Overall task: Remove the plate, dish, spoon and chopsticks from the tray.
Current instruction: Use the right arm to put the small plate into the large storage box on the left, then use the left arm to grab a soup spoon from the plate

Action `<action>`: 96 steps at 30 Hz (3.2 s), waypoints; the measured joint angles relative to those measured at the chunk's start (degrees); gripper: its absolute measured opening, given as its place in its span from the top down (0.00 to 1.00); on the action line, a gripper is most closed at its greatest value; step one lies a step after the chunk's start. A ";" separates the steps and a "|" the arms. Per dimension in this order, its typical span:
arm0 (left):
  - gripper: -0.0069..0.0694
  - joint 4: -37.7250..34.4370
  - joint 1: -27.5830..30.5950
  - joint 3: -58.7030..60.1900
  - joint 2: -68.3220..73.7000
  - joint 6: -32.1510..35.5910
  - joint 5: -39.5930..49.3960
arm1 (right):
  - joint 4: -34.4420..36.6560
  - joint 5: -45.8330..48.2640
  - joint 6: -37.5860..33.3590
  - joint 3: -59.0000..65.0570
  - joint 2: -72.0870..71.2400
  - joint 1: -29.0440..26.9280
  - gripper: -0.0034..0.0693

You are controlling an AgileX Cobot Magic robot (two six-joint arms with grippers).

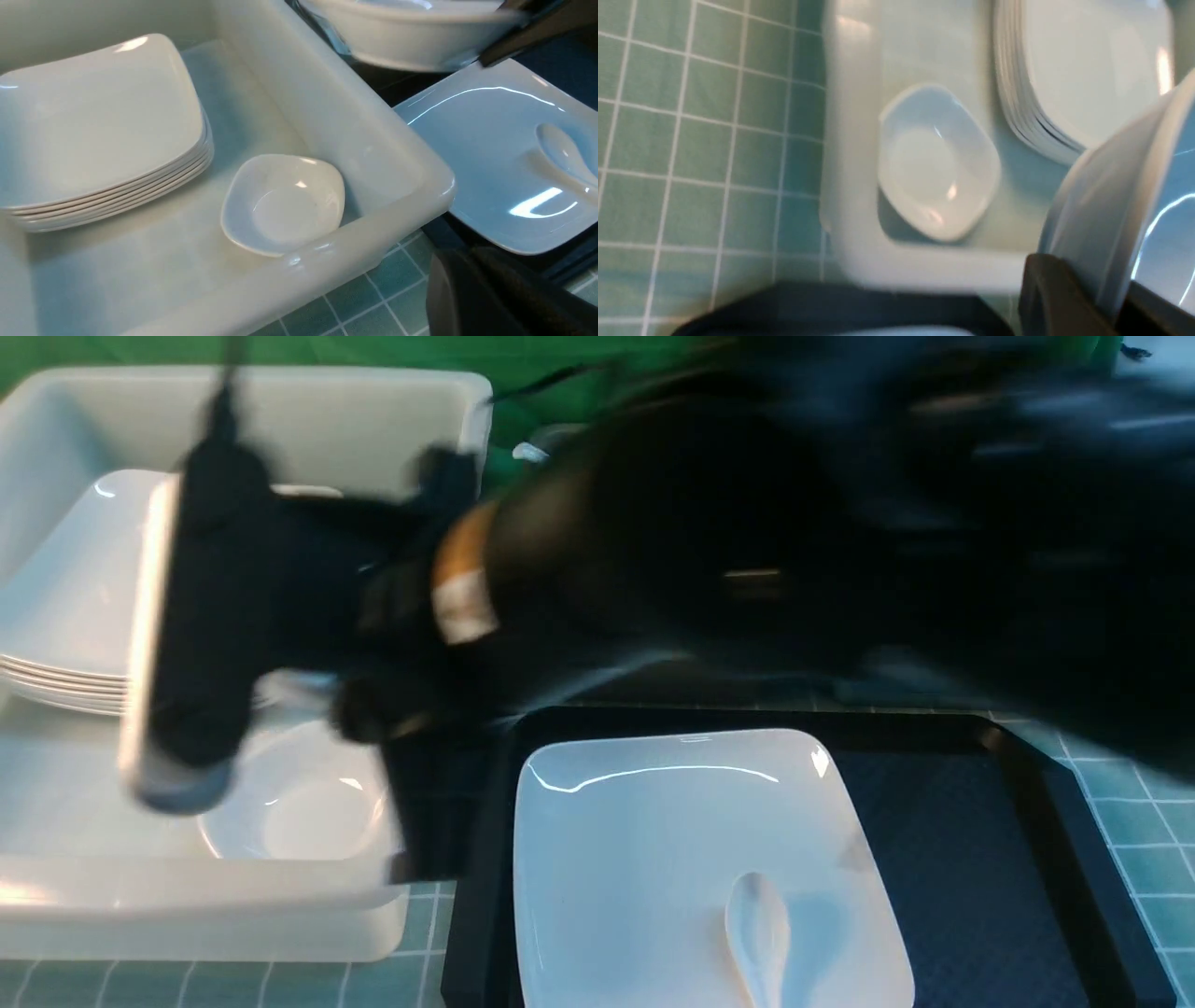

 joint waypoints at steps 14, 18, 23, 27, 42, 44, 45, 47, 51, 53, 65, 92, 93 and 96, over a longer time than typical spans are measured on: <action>0.89 0.12 0.00 -0.06 -3.81 0.81 5.95 | 4.39 10.32 -4.94 -27.61 26.60 -2.35 0.88; 0.89 0.12 0.00 -0.06 -3.81 1.09 6.18 | 7.26 11.39 -6.16 -27.97 28.72 -3.41 0.88; 0.89 0.12 0.00 -0.06 -3.81 1.21 6.18 | 7.87 11.38 -6.36 -28.10 28.97 -3.53 0.88; 0.89 0.06 0.00 -0.06 -3.81 1.21 6.18 | 8.00 11.32 -7.67 -28.14 28.97 -3.53 0.86; 0.89 -3.22 0.00 -0.06 -3.81 1.82 6.23 | 8.11 13.38 -4.34 -28.14 27.79 -3.53 0.55; 0.89 -3.24 0.00 -0.06 -3.81 2.20 6.23 | 7.94 16.70 -3.90 -28.09 26.56 -3.53 0.55; 0.89 -3.38 0.00 -0.06 -3.81 2.71 6.18 | 7.68 19.14 -2.88 -28.09 25.18 -3.53 0.55; 0.89 -3.95 0.00 -0.06 -3.81 3.58 5.92 | 7.08 22.53 -0.40 -28.09 22.83 -3.53 0.55; 0.89 -9.06 0.00 -0.06 -2.97 9.29 2.70 | 0.31 24.23 12.01 -28.02 14.94 -3.53 0.55; 0.89 -11.17 0.00 -0.11 -1.58 10.60 1.52 | -5.06 24.23 19.85 -27.46 11.20 -3.53 0.57; 0.89 -20.64 0.00 -0.17 24.14 15.99 -1.48 | -15.65 24.19 49.82 14.35 -27.02 -3.60 0.92; 0.64 -19.39 -24.43 -26.18 88.88 -3.63 -16.49 | -20.12 22.30 65.86 56.68 -77.97 -3.60 0.87; 0.59 -19.38 -24.43 -26.94 89.87 -4.35 -16.22 | -20.14 22.30 65.59 56.68 -78.12 -3.60 0.86; 0.41 -19.33 -24.43 -28.76 92.66 -5.70 -16.18 | -20.19 22.30 64.16 56.68 -78.19 -3.60 0.86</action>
